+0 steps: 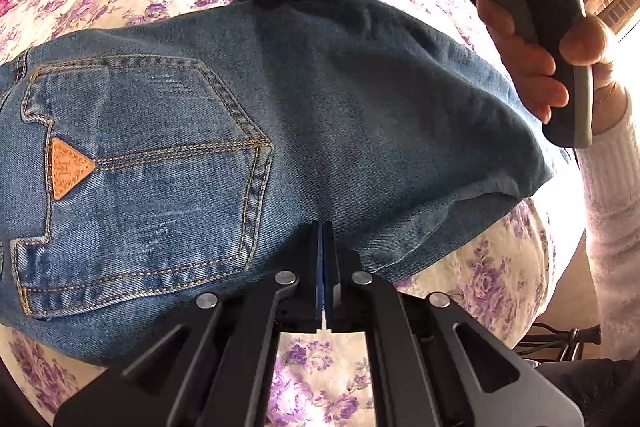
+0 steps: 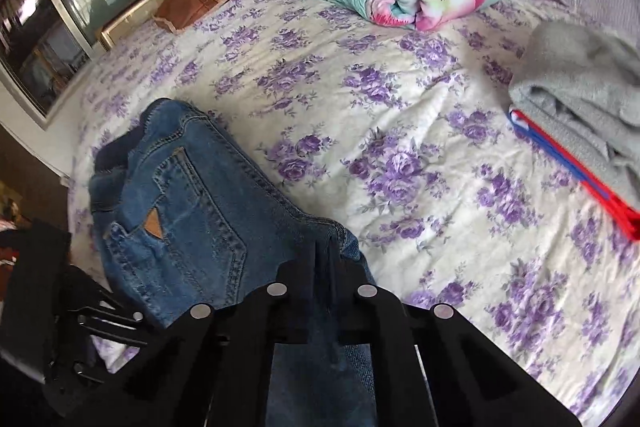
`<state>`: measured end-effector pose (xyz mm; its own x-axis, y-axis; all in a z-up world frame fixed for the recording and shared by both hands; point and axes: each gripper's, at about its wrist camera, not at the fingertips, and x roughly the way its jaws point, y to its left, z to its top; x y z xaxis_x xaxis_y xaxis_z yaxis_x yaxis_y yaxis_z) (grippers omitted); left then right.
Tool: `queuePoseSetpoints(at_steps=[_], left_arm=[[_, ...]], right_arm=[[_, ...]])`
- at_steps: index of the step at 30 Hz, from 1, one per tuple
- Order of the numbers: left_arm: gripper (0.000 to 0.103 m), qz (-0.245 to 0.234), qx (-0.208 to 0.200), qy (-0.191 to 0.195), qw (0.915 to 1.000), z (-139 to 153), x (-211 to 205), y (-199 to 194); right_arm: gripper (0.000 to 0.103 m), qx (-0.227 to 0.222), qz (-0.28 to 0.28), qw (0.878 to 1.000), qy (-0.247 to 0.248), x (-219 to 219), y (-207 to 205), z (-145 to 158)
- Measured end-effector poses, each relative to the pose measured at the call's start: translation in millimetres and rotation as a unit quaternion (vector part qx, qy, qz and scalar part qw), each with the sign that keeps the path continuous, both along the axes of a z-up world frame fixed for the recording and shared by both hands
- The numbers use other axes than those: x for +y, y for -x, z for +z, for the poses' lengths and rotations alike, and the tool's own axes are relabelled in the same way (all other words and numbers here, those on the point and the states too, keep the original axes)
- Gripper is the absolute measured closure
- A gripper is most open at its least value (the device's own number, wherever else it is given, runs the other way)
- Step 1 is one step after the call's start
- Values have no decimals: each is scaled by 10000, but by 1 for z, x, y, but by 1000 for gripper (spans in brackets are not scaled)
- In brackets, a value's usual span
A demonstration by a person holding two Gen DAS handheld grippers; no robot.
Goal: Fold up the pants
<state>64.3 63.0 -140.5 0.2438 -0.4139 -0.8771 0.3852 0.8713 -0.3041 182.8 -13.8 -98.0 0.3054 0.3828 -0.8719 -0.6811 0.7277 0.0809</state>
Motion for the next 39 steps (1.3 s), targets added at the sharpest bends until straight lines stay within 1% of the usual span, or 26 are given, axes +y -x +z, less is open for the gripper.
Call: queuePoseSetpoints(at_steps=[1,2,3,5,7,8,10,12,14,16,18,20,22,24,25,26,28,29,30,31,33,35,37,39], left_arm=[[102,7,6,0,10000,0,-2,1],[102,8,20,3,10000,0,-3,1],[102,6,29,10,10000,0,-3,0],[102,1,47,48,10000,-2,-8,0],[102,-13,98,160,9998,-3,-4,-3],[101,-17,135,227,9996,-3,-1,-4],[101,-43,189,297,9994,-3,1,-6],[102,-110,199,200,9995,0,-2,-8],[102,-123,207,149,9996,11,-5,-12],[102,-53,-30,186,9998,32,-4,-19],[102,-35,-296,351,9989,57,-3,-30],[102,46,-397,416,9983,73,-7,-51],[102,38,-401,432,9983,81,-22,-74],[102,2,-139,461,9988,77,-38,-104],[102,-52,-39,391,9992,69,-47,-113],[102,-115,99,282,9995,60,-54,-123],[102,-197,437,25,9988,31,-66,-130],[102,-178,517,-95,9985,17,-68,-132],[101,-162,576,-30,9982,7,-67,-137],[101,-163,596,139,9980,6,-63,-140],[101,-145,807,328,9961,4,-58,-148],[101,-193,731,309,9967,4,-57,-147],[101,-206,585,168,9979,6,-63,-143],[101,-230,419,10,9989,7,-67,-141]], right_arm=[[102,-11,48,10000,32,3,-6,2],[102,-122,114,9997,150,8,-12,3],[103,-132,176,9994,281,12,-19,-3],[103,235,203,9980,558,17,-32,-27],[103,343,88,9968,716,16,-37,-47],[103,340,-3,9974,630,12,-34,-47],[103,294,-127,9986,413,5,-32,-30],[103,-24,-314,9990,323,-7,-25,-1],[103,-386,-556,9970,386,-25,-12,29],[100,-528,-913,9935,430,-48,3,51],[100,-344,-1344,9897,348,-74,17,59],[100,-42,-1574,9874,145,-97,28,57],[100,13,-1734,9847,169,-111,42,52],[100,35,-1847,9827,151,-122,57,48],[100,85,-1908,9815,123,-128,64,47],[100,127,-1980,9800,128,-131,73,44],[100,219,-2110,9772,91,-143,88,40],[100,259,-2161,9760,64,-149,96,38],[100,267,-2211,9748,73,-154,102,36],[100,265,-2270,9735,96,-158,107,34],[100,260,-2343,9717,130,-163,114,31],[100,216,-2398,9705,153,-166,116,30],[100,196,-2493,9681,157,-168,111,25],[100,317,-2593,9652,152,-170,99,13]])
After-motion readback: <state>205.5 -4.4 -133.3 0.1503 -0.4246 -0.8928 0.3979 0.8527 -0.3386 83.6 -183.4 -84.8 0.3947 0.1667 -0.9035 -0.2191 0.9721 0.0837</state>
